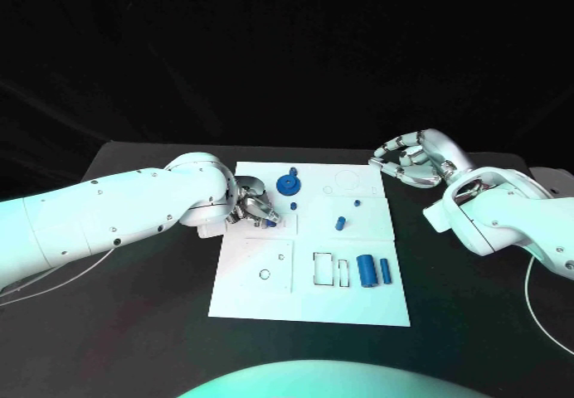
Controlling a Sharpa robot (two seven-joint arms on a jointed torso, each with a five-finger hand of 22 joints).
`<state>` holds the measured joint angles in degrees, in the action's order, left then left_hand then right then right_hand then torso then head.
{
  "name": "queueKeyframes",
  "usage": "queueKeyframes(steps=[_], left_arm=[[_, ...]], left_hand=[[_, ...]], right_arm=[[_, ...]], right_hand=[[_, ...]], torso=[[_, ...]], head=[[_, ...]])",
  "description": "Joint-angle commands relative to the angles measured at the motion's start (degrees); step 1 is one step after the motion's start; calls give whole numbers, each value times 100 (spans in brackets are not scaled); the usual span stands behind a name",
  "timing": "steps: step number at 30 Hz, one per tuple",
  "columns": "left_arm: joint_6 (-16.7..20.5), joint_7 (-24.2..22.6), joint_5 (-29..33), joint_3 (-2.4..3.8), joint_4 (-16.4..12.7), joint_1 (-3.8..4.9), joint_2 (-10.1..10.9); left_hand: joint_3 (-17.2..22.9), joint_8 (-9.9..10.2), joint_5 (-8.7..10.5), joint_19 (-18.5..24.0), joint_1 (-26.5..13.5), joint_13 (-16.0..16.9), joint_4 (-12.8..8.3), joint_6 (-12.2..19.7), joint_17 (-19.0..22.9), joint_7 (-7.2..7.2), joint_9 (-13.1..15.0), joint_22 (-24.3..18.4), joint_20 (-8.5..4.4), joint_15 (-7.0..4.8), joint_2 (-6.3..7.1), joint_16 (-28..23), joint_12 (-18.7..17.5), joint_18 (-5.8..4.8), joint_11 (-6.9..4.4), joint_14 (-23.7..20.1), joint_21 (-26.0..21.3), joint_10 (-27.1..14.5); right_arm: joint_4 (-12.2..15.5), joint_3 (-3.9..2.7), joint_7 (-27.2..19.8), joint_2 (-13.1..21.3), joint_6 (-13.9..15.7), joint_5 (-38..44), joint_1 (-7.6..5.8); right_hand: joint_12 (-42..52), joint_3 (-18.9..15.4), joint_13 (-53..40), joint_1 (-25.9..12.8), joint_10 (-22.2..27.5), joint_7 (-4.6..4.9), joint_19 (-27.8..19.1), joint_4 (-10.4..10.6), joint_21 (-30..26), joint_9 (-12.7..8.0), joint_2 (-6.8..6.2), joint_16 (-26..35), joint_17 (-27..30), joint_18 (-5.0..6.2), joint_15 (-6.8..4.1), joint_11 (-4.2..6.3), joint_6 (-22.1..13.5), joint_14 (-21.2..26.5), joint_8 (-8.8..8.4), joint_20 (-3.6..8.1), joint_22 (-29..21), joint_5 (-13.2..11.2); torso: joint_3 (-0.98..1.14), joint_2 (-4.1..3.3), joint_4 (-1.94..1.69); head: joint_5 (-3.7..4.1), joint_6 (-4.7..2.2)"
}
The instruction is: Assemble the parts on the task board
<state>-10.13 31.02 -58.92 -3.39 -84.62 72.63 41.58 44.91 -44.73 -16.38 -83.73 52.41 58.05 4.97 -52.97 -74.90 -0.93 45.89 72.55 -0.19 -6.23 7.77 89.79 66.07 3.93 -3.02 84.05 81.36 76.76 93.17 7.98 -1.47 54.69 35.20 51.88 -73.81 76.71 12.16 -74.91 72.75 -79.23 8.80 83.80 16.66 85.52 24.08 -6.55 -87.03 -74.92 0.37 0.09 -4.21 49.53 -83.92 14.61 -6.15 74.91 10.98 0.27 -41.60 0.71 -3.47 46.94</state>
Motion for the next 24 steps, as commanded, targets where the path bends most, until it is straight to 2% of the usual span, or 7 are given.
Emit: queueKeyframes(steps=[1,5,10,14,19,23,24], left_arm=[[83,-38,151,-10,-11,-16,-13],[76,-43,214,-3,-33,-16,-1],[-49,-38,271,49,-91,12,52],[-262,-22,285,83,-138,87,104],[-545,-1,289,114,-156,216,136],[-736,17,277,126,-118,308,143],[-777,21,275,129,-104,327,142]], left_hand=[[422,-10,19,9,383,-12,-389,45,-1418,2,-13,-10,-5,-10,-322,-28,-35,-36,-8,569,-21,-46],[428,-11,34,9,391,-18,-393,47,-1412,0,-12,-11,-4,-9,-329,-30,-40,-36,-6,568,-22,-49],[431,-12,53,11,402,-29,-406,51,-1410,-3,-10,-14,-1,-7,-324,-31,-47,-36,-3,567,-24,-54],[432,-11,64,21,407,-64,-410,55,-1387,-5,-9,-41,1,-6,-323,-44,-75,-31,-1,561,-38,-70],[434,-4,115,32,421,-91,-415,70,-1375,-17,-9,-63,11,3,-331,-50,-99,-27,10,557,-52,-89],[451,11,273,42,481,-127,-461,94,-1365,-31,-9,-79,29,17,-327,-56,-130,-24,24,554,-66,-111],[450,11,275,43,481,-124,-460,94,-1366,-31,-9,-82,30,18,-328,-56,-128,-23,24,554,-68,-110]], right_arm=[[-2,0,8,-6,-49,26,10],[-7,0,8,-6,-51,26,17],[-13,0,12,-4,-56,26,21],[-9,0,9,5,-54,26,23],[-12,0,10,9,-53,26,24],[-15,0,10,12,-53,26,24],[-17,0,11,13,-52,26,25]], right_hand=[[-11,-35,-308,-73,7,3,370,1,-38,-9,16,29,-911,90,-28,16,-37,-451,38,38,1188,35],[-10,-35,-309,-73,6,3,374,0,-29,-9,17,27,-914,88,-28,16,-37,-452,39,38,1194,36],[-10,-35,-309,-73,6,3,374,0,-29,-9,17,27,-914,88,-28,16,-37,-452,39,38,1194,36],[-10,-35,-309,-73,6,3,374,0,-29,-9,17,27,-914,88,-28,16,-37,-452,39,38,1194,36],[-10,-35,-309,-73,6,3,374,0,-29,-9,17,27,-914,88,-28,16,-37,-452,39,38,1194,36],[-10,-35,-309,-73,6,3,374,0,-29,-9,17,27,-914,88,-28,16,-37,-452,39,38,1194,36],[-10,-35,-309,-73,6,3,374,0,-29,-9,17,27,-914,88,-28,16,-37,-452,39,38,1194,36]], torso=[[0,2,3],[-4,7,1],[5,11,-6],[5,15,-12],[1,5,-2],[1,5,6],[4,3,3]], head=[[-3,6],[-3,-1],[3,-11],[16,-29],[4,-47],[0,-49],[9,-79]])
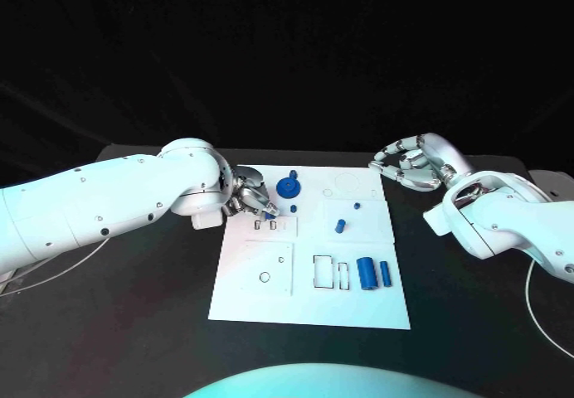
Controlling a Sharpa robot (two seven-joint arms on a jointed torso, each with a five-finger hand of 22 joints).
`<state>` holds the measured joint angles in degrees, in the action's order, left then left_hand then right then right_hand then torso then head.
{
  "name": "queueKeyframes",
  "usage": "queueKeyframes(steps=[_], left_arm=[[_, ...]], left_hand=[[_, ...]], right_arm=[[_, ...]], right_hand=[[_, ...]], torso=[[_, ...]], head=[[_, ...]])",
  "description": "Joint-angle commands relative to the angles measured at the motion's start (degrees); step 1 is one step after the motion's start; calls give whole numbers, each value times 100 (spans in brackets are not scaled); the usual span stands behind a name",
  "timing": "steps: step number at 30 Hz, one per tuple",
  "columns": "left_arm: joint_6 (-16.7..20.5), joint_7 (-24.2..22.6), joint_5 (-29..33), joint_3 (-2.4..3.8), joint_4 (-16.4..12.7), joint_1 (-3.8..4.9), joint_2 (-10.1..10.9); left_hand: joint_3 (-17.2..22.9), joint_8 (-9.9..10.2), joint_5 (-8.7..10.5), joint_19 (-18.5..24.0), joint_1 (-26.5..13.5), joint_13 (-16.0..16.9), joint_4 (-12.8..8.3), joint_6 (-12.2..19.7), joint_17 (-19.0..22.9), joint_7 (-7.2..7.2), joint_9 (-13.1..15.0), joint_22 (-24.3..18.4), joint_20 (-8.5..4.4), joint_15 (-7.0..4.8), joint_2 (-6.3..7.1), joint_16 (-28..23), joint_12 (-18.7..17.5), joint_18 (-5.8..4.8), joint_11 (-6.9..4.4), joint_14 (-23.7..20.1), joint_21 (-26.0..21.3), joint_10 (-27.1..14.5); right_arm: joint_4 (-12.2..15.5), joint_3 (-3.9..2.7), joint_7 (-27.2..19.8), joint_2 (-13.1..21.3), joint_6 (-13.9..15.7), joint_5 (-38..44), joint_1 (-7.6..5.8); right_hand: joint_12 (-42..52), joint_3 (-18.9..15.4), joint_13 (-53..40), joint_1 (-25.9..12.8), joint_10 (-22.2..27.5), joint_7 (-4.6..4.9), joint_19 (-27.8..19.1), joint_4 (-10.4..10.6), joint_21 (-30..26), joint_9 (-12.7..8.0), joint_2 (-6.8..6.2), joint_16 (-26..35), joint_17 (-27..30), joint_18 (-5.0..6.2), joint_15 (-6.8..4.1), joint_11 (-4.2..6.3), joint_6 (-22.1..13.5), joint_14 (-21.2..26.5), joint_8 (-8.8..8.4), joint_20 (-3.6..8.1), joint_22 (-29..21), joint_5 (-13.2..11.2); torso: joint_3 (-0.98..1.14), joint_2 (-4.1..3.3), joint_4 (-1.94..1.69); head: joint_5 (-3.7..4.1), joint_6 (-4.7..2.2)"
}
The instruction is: Assemble the parts on the task board
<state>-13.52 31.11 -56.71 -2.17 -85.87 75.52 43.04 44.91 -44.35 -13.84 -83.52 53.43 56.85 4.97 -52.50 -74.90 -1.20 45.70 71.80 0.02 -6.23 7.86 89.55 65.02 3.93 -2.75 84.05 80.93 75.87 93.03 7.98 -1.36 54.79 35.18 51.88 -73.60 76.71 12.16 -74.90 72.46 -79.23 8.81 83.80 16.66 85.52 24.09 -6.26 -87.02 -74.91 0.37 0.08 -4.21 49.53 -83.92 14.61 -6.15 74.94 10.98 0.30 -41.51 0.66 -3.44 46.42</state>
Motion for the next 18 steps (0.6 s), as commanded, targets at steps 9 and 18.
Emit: queueKeyframes(steps=[9,18], left_arm=[[-1221,69,353,23,337,218,-179],[-1799,135,816,-100,1088,434,-622]], left_hand=[[453,-24,47,21,392,-4,-462,46,-1396,-7,10,-2,14,22,-345,-16,-23,-25,0,563,-24,-20],[452,-21,61,27,405,9,-473,49,-1436,-9,10,-13,18,25,-347,6,-14,-23,2,575,-31,-15]], right_arm=[[-25,0,5,-4,-52,26,4],[-46,0,17,-29,-53,25,4]], right_hand=[[-10,-35,-310,-44,6,3,374,0,-29,-9,-11,27,-915,88,-28,16,-37,-452,40,38,1191,36],[-4,-36,-313,-43,2,1,374,-3,-31,-10,-7,22,-926,88,-29,17,-36,-455,50,38,1190,41]], torso=[[3,-8,2],[5,4,-11]], head=[[21,-36],[-4,-12]])
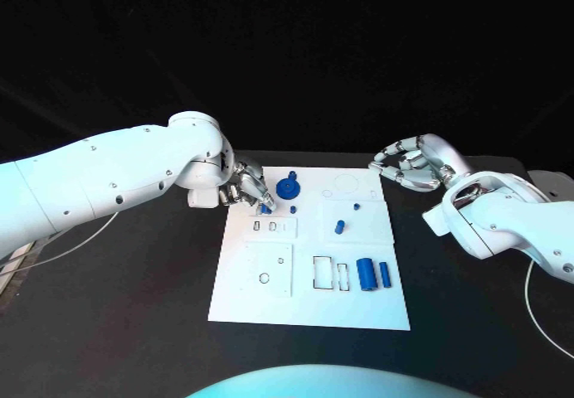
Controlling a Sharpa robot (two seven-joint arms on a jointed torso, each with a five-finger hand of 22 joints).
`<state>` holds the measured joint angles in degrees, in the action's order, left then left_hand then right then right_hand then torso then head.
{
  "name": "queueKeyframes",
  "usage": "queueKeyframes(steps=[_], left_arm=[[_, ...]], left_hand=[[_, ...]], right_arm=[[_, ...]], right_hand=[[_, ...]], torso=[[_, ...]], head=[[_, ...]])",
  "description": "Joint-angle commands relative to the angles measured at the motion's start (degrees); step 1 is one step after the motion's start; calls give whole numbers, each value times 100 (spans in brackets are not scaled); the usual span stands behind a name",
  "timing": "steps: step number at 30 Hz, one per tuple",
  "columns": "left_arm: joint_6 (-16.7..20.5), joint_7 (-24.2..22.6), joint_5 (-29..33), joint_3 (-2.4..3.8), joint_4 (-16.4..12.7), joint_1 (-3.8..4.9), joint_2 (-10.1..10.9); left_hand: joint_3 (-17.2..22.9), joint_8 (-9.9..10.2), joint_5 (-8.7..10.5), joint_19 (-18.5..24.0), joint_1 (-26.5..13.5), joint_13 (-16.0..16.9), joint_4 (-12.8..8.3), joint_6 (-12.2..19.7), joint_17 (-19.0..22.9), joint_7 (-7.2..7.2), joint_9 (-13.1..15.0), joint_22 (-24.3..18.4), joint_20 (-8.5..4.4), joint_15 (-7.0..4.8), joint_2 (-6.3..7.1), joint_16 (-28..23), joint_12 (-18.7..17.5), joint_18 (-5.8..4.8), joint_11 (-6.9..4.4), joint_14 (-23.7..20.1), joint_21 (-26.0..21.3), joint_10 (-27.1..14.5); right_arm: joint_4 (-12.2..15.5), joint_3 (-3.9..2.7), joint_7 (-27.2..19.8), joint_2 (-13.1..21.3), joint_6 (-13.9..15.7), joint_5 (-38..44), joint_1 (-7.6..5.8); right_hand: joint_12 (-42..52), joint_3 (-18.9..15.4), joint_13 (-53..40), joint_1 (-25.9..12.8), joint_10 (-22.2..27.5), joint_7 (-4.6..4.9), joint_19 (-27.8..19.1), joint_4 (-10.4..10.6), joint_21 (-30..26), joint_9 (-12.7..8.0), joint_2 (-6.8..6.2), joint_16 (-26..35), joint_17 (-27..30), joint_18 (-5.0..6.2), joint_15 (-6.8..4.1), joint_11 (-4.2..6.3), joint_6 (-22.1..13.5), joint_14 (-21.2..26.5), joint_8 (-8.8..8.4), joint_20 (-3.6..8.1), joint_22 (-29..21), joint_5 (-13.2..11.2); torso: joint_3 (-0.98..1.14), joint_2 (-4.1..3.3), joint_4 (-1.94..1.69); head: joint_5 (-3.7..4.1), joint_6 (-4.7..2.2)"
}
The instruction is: Assemble the parts on the task board
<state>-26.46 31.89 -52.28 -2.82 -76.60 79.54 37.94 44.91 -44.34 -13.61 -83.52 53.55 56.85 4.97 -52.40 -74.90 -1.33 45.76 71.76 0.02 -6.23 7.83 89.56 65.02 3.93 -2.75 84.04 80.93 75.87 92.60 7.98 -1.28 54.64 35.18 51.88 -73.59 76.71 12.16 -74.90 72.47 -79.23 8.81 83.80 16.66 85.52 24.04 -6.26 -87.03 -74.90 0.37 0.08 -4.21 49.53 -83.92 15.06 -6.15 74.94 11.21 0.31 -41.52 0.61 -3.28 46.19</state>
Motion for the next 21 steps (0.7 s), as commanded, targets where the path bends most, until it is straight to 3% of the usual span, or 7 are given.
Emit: queueKeyframes(steps=[1,8,10,12,13,14,21], left_arm=[[-497,58,385,-48,210,39,-148],[-381,68,436,-141,447,64,-374],[-339,68,435,-160,470,65,-407],[-285,68,433,-185,490,66,-441],[-247,66,430,-200,497,66,-457],[-216,64,428,-211,501,67,-469],[-42,58,327,-271,480,67,-529]], left_hand=[[452,-19,48,29,397,2,-471,38,-1431,0,4,-10,20,27,-355,3,-19,-23,4,573,-32,-18],[424,7,174,37,411,-28,-456,52,-1425,-20,5,-10,33,41,-415,0,-43,-21,24,571,-37,-35],[396,32,367,41,418,-47,-441,70,-1418,-31,7,-11,42,52,-461,-4,-56,-20,34,569,-40,-48],[397,65,722,43,446,-63,-445,88,-1408,-39,11,-6,49,60,-530,-9,-60,-20,42,567,-41,-60],[418,86,990,43,463,-67,-452,99,-1408,-43,14,-4,52,63,-569,-9,-60,-20,45,566,-41,-66],[425,93,1047,42,464,-77,-451,102,-1402,-47,15,1,53,65,-579,-12,-65,-20,48,565,-40,-71],[434,97,1059,35,470,-119,-458,105,-1403,-46,16,20,53,66,-588,-12,-94,-24,48,565,-30,-88]], right_arm=[[-4,0,8,-18,-53,26,3],[-12,0,10,-44,-57,25,3],[-13,0,11,-47,-58,25,3],[-14,0,11,-50,-58,25,3],[-14,0,11,-52,-58,25,3],[-13,0,11,-53,-57,25,3],[-7,0,10,-58,-56,25,4]], right_hand=[[-4,-36,-313,-43,2,1,374,-3,-31,-5,-7,22,-927,88,-29,17,-36,-455,5,38,1190,18],[-3,-36,-314,-41,1,1,375,-5,-31,-5,-7,23,-925,88,-29,18,-36,-455,7,38,1191,22],[-3,-36,-314,-41,1,1,375,-5,-31,-5,-7,23,-925,88,-29,18,-36,-455,7,38,1191,22],[-3,-36,-314,-41,1,1,375,-5,-31,-5,-7,23,-925,88,-29,18,-36,-455,7,38,1191,22],[-3,-36,-314,-41,1,1,375,-5,-31,-5,-7,23,-925,88,-29,18,-36,-455,7,38,1191,22],[-3,-36,-314,-41,1,1,375,-5,-31,-5,-7,23,-925,88,-29,18,-36,-455,7,38,1191,22],[-3,-36,-314,-41,1,1,375,-5,-31,-5,-7,23,-925,88,-29,18,-36,-455,7,38,1191,22]], torso=[[1,1,-4],[-2,1,4],[0,-1,10],[1,-3,8],[1,-5,7],[2,-5,7],[1,-11,12]], head=[[-23,7],[-46,36],[-50,42],[-48,37],[-50,42],[-49,41],[-50,54]])
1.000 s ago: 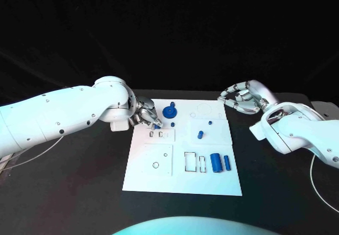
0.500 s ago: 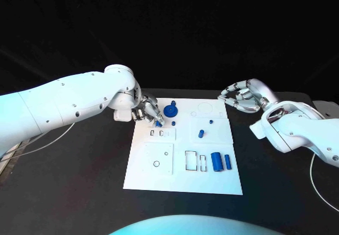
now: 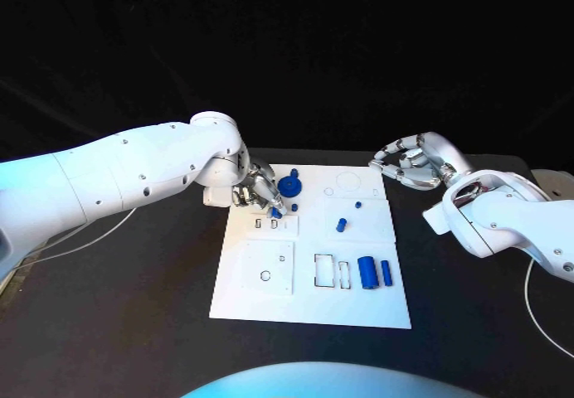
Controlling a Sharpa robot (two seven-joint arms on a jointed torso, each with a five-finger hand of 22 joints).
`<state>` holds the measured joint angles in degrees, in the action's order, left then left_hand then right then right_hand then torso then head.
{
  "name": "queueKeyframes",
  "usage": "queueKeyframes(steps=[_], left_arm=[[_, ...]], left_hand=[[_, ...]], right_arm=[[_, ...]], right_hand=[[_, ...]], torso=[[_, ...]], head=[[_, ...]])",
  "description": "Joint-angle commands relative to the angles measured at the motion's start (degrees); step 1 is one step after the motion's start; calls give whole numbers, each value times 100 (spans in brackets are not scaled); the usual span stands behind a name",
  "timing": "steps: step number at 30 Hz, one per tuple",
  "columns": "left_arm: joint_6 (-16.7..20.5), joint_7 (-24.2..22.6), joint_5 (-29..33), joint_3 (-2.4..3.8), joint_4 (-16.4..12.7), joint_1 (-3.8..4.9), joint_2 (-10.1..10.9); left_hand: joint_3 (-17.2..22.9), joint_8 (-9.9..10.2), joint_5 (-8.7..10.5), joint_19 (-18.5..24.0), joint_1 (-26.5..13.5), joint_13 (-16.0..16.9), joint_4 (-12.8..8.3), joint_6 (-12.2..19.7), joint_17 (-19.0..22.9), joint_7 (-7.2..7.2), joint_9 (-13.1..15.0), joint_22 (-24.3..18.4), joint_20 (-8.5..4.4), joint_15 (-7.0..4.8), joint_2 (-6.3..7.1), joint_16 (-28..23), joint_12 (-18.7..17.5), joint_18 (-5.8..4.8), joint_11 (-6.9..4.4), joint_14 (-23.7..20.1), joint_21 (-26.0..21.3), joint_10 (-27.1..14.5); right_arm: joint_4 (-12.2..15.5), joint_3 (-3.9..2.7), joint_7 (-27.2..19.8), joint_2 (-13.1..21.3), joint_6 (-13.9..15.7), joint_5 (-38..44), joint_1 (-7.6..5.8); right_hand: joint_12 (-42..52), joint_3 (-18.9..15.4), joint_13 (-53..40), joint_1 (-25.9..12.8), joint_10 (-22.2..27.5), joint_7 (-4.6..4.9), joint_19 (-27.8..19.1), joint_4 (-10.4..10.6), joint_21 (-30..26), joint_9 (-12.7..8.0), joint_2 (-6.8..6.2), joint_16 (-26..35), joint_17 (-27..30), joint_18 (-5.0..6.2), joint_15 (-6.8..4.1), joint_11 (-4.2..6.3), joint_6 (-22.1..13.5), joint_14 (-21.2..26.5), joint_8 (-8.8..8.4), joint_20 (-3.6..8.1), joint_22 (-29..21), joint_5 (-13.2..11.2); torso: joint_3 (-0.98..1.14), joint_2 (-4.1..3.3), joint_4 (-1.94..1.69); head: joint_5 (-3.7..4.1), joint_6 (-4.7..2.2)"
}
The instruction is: Assemble the parts on the task board
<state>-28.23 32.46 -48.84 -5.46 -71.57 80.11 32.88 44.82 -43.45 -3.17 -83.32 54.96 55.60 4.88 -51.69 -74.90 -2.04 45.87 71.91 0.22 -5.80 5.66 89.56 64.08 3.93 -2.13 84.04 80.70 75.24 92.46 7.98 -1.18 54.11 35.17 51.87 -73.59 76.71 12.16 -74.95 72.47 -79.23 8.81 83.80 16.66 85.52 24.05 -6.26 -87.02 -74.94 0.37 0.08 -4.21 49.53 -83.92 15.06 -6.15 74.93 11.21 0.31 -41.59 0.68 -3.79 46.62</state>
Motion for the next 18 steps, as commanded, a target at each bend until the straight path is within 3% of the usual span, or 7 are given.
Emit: queueKeyframes(steps=[1,18], left_arm=[[137,2,-27,-10,-26,10,-25],[71,28,-321,-136,-93,3,-34]], left_hand=[[443,8,16,15,330,6,-449,35,-1403,26,5,6,33,23,-371,-12,0,-24,-14,566,-7,-25],[447,11,34,-2,333,3,-458,33,-1416,24,9,47,32,21,-378,-5,4,-32,-14,570,15,-20]], right_arm=[[8,0,0,-5,-55,26,4],[18,0,0,-2,-51,26,4]], right_hand=[[-3,-36,-309,-41,1,1,375,-5,-31,-6,-7,23,-921,88,-29,18,-36,-454,7,38,1193,22],[-3,-36,-309,-41,1,1,375,-5,-31,-6,-7,23,-921,88,-29,18,-36,-454,7,38,1193,22]], torso=[[3,-3,2],[0,5,-10]], head=[[0,13],[8,30]])
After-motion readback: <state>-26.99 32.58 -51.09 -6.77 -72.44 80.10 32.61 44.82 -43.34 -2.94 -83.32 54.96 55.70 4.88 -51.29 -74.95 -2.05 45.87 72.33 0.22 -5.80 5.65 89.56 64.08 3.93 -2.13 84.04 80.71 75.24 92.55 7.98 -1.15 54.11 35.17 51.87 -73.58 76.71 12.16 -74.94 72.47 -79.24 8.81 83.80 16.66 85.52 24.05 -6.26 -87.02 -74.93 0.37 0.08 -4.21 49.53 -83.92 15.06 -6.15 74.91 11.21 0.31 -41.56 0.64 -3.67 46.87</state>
